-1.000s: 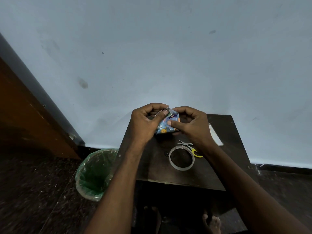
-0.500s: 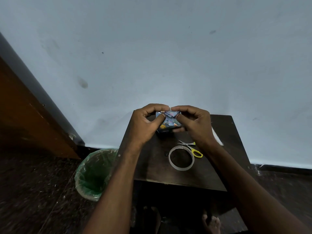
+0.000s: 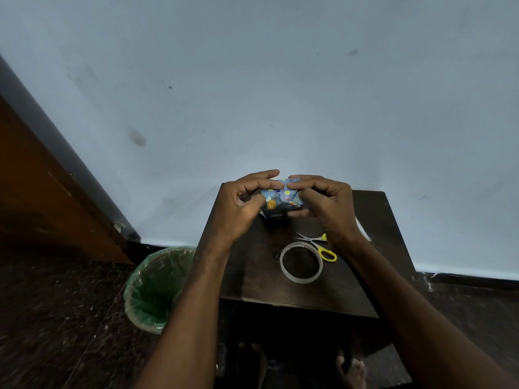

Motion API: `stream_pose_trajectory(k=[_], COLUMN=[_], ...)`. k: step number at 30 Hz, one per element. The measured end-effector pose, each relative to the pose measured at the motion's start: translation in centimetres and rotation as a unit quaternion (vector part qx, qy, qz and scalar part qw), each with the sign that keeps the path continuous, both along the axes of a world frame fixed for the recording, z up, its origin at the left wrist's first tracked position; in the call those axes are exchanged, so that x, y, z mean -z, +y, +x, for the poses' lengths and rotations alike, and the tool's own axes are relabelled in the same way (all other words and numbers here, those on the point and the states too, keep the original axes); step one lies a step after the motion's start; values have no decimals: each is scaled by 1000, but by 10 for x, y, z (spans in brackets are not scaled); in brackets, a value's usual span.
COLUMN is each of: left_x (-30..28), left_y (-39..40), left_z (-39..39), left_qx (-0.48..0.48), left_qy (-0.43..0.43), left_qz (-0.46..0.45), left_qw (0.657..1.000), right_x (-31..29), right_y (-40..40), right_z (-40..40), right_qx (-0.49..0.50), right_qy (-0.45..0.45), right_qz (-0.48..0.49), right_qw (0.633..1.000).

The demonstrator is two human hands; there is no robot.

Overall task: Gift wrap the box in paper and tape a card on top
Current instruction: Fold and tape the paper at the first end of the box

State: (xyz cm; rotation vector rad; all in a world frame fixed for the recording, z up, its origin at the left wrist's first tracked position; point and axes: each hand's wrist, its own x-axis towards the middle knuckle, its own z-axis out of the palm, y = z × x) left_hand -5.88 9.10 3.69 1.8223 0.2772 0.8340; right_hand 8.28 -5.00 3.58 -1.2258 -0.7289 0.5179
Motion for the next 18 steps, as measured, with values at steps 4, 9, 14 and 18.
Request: stream_pose_trajectory(k=[4, 9, 14, 18], left_x=[0, 6, 8, 6], left_y=[0, 6, 4, 1], left_z=[-3, 5, 8, 10], left_qx=[28, -15, -72, -77], left_qy=[-6, 28, -14, -25], left_qz=[-10, 44, 59, 63], left_qw=[1000, 999, 996, 995], right_x=[-2, -2, -1, 0], right_y=[0, -2, -3, -1], right_z=[4, 9, 12, 7], right_qx=[3, -67, -71, -50], right_qy=[3, 27, -62, -83], right_qz=[16, 23, 17, 31], right_qw=[1000, 997, 995, 995])
